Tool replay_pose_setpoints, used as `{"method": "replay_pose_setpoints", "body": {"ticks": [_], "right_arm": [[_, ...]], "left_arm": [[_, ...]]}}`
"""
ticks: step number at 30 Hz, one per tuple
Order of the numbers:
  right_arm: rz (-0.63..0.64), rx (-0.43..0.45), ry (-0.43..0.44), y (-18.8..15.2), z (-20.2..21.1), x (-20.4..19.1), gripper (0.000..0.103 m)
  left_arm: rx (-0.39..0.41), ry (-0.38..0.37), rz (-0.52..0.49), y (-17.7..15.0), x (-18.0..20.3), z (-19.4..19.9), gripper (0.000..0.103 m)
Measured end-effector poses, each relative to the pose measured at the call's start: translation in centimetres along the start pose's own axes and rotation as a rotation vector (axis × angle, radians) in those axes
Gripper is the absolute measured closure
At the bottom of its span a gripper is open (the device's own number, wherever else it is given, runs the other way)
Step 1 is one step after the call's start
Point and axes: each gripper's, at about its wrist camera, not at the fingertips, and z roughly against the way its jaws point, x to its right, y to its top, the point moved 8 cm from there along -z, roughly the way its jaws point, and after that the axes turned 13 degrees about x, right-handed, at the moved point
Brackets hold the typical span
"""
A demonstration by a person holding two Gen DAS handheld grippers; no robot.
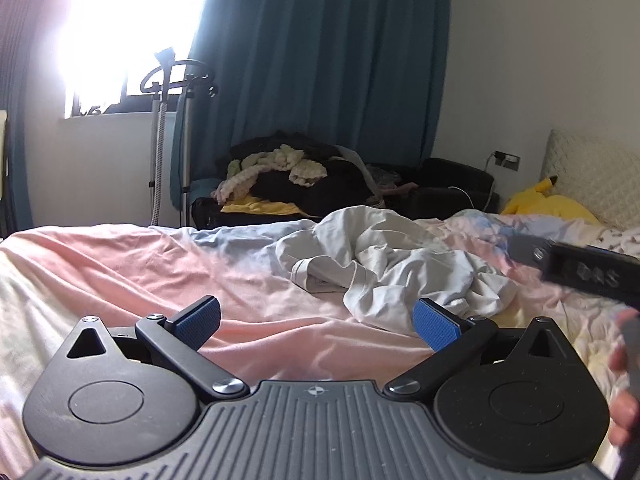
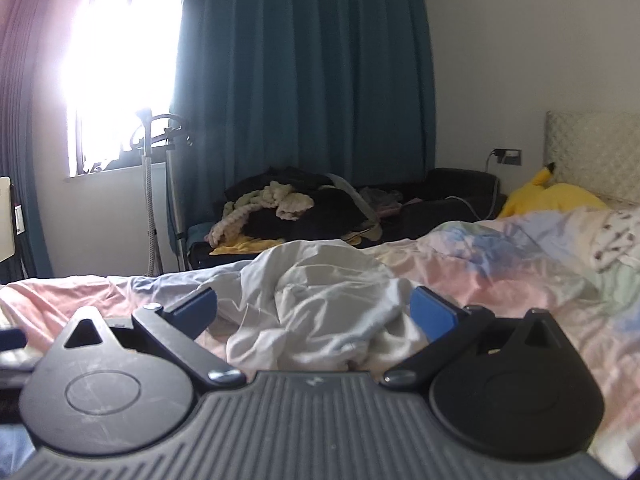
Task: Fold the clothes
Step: 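Move both grippers open toward the crumpled white shirt on the bed, then grasp a shirt edge with the left gripper while the right gripper grasps another edge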
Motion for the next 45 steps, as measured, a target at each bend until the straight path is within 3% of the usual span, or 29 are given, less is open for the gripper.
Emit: {"method": "replay_pose_setpoints", "body": {"ticks": [6, 9, 17, 23, 26, 27, 28, 30, 34, 38, 42, 45], "right_arm": [[-0.029, -0.019, 0.024, -0.7, -3.9, 2.6, 0.0], [-0.056, -0.037, 0.017, -2.0, -4.4, 3.3, 0.0], [-0.097, -0.094, 0.014, -5.4, -5.6, 3.7, 0.0], [-0.119, -0.119, 0.025, -7.2, -6.1, 3.7, 0.0], [-0.114, -0.107, 0.05, -7.3, -6.5, 3.3, 0.0], [-0.107, -0.1, 0.058, -7.2, -6.5, 3.1, 0.0], [-0.096, -0.091, 0.065, -7.1, -6.5, 2.9, 0.0], [-0.08, -0.066, 0.084, -6.8, -6.3, 2.5, 0.0], [-0.064, -0.025, 0.125, -6.1, -5.7, 1.4, 0.0], [-0.048, 0.002, 0.165, -5.4, -5.0, 0.2, 0.005], [-0.075, -0.029, 0.218, -5.2, -4.2, -1.0, 0.027], [-0.126, -0.061, 0.232, -5.5, -3.6, -1.7, 0.032]], "left_arm": [[-0.049, -0.009, -0.014, -0.3, 0.5, -2.5, 0.0], [-0.056, -0.02, -0.083, 0.3, 1.0, -4.9, 0.0], [-0.128, 0.013, -0.25, -1.0, 1.8, -16.3, 0.003], [-0.167, 0.033, -0.375, -5.2, 2.0, -23.9, 0.018], [-0.172, 0.064, -0.404, -6.5, 1.6, -26.6, 0.031], [-0.179, 0.075, -0.399, -6.8, 1.1, -27.0, 0.049], [-0.183, 0.086, -0.386, -7.1, 0.5, -27.3, 0.074], [-0.189, 0.107, -0.361, -7.5, -0.6, -27.8, 0.097], [-0.043, 0.064, -0.303, -4.9, -0.9, -24.6, 0.099], [-0.004, -0.024, -0.205, -1.9, 0.2, -19.6, 0.1], [0.034, -0.091, -0.105, 1.5, 1.4, -14.1, 0.1], [0.045, -0.126, -0.057, 3.5, 2.2, -10.6, 0.1]]}}
